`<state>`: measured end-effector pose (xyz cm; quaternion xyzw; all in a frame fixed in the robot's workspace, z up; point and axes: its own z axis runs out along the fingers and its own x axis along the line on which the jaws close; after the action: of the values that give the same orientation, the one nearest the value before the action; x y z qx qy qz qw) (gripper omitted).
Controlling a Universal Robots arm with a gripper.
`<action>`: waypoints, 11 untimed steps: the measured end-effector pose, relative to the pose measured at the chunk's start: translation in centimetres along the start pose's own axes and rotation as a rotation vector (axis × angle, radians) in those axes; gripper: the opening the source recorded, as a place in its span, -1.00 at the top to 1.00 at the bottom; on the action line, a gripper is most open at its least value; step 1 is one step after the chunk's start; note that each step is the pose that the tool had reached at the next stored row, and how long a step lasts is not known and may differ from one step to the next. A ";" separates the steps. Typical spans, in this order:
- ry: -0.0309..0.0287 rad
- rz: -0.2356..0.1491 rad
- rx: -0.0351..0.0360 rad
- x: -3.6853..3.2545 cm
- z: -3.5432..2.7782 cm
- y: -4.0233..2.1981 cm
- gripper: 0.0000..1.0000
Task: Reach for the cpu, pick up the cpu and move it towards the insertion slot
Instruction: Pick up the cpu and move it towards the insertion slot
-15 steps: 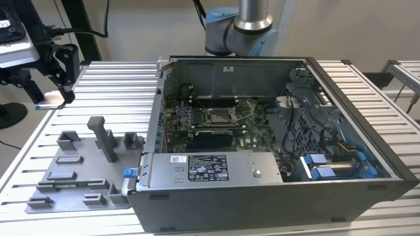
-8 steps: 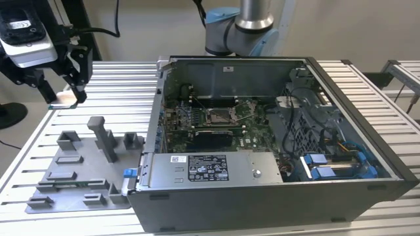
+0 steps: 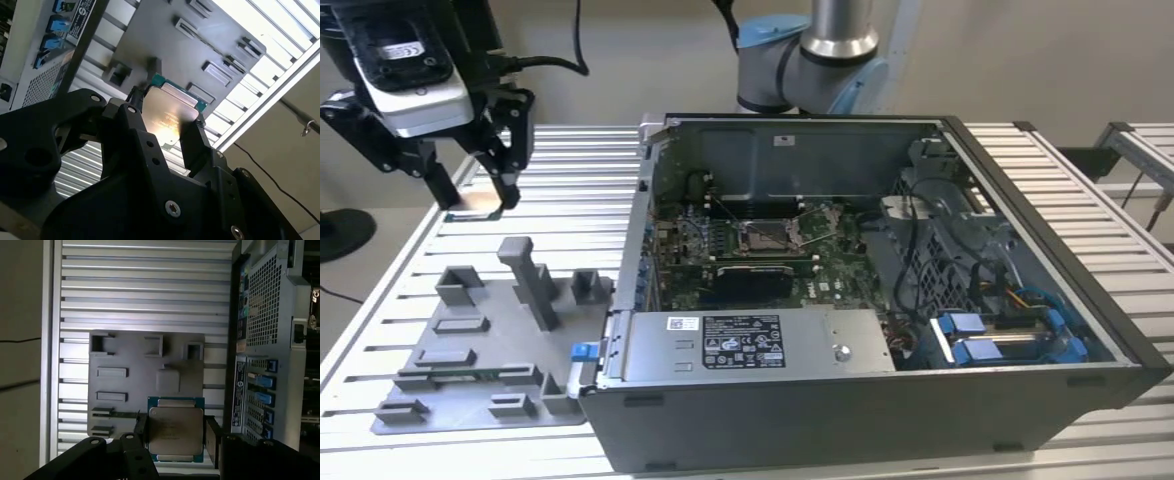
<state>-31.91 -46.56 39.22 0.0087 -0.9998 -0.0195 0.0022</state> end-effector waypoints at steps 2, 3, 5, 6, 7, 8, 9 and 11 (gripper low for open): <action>0.0000 0.000 0.0000 -0.50 0.00 -0.01 1.00; -0.0001 0.000 0.0000 -0.73 0.00 -0.01 1.00; -0.0001 0.000 -0.0001 -1.22 0.00 -0.02 1.00; -0.0001 0.000 0.0000 -1.45 0.00 -0.02 1.00; -0.0001 0.000 -0.0001 -1.72 0.00 -0.03 1.00; 0.0000 0.000 0.0000 -1.96 -0.01 -0.03 1.00; 0.0000 0.000 0.0000 -2.18 -0.01 -0.04 1.00; -0.0001 0.000 0.0000 -2.66 -0.01 -0.05 1.00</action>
<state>-29.25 -46.56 39.21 0.0087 -0.9998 -0.0195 0.0022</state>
